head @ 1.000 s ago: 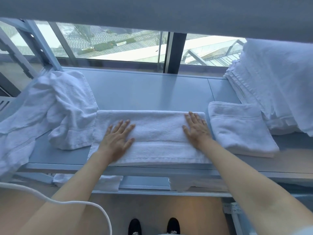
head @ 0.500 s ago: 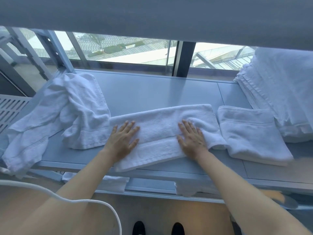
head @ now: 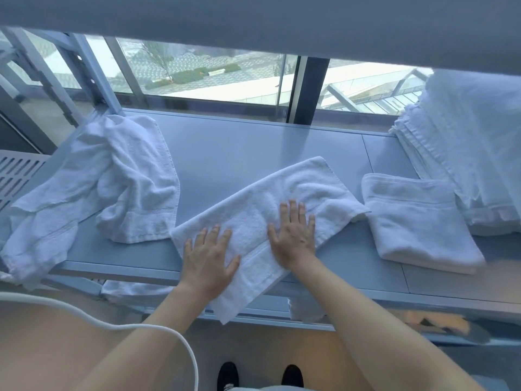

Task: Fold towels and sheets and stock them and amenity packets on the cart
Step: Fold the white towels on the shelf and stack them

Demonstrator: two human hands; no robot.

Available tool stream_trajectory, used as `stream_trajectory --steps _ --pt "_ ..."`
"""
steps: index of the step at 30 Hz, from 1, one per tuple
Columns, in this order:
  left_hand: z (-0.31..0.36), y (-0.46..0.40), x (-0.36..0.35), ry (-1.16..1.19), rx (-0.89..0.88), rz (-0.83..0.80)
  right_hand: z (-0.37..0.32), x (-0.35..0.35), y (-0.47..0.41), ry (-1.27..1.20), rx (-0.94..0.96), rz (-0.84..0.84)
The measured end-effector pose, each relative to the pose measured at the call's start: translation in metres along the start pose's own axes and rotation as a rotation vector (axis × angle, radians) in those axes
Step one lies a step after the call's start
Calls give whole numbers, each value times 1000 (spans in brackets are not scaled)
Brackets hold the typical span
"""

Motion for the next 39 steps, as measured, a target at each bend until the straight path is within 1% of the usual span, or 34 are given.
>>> stream_trajectory --steps 2,4,7,11,13,15,17,20,23,27,31,33,36,39 --pt "-3 -5 8 13 -39 57 -1 -2 0 12 56 6" --pt "-5 -15 12 17 -89 59 5 1 -6 12 145 -9" --pt "-2 -34 9 28 -183 -22 21 7 -15 91 364 -24" --pt "2 -56 1 17 -300 -131 39 14 -20 190 730 21" --pt "2 -63 -4 -11 -303 -172 41 16 -22 237 823 54" --pt "1 -66 -9 8 -291 -187 42 18 -24 247 802 74" --pt "0 -66 -13 40 -278 -180 43 19 -23 208 717 69" --pt "-2 -61 -15 55 -274 -185 43 18 -13 105 615 22" --pt "-3 -47 -17 52 -303 -204 48 12 10 33 562 -39" --pt "0 -6 -23 74 -358 -183 57 4 51 38 579 -14" --pt "2 34 -28 57 -369 -152 57 -2 84 69 617 13" --pt "3 46 -29 26 -388 -100 58 -7 95 83 631 37" --pt "4 49 -29 -40 -495 32 59 -15 102 132 657 60" --pt "-4 34 -23 -93 -570 47 60 -17 97 186 684 99"
Point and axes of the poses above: each hand's wrist, its own y-axis away from the middle knuckle, its own x-axis out of the back of the hand, z = x × y, the point moved 1 cm from there along -y, towards the middle knuckle, and after that the axes turned 12 degrees about y, right-handed, at the moved point
